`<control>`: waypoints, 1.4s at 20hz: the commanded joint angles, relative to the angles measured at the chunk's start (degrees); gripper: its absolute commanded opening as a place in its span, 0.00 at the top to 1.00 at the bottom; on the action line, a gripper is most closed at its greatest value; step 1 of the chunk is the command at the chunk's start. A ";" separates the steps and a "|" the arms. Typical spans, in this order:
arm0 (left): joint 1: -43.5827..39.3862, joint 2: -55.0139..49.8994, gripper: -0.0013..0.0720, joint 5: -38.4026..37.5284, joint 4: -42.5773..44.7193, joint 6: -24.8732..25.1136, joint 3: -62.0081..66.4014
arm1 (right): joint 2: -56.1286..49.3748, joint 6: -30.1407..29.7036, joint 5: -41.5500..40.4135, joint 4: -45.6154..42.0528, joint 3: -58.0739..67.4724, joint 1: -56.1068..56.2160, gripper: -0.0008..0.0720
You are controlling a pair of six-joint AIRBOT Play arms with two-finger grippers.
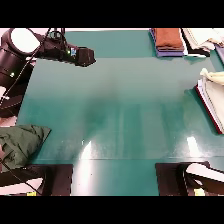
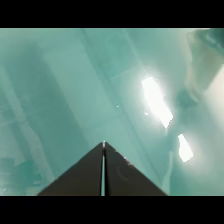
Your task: Fold the shirts.
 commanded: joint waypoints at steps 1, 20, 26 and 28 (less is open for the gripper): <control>-0.02 -0.02 0.95 -0.31 0.04 0.79 -0.02 | 5.92 -0.83 2.03 -5.09 -11.37 -4.09 0.96; 0.02 0.00 0.95 -0.42 1.40 0.74 0.00 | 18.97 0.04 0.48 20.85 -20.63 17.73 0.27; 0.02 0.00 0.95 2.82 0.83 0.74 0.00 | 16.13 0.02 0.11 20.46 -20.61 45.48 0.31; 0.02 0.00 0.95 4.33 0.81 0.74 0.00 | 14.80 0.00 -0.52 20.46 -20.61 51.47 0.65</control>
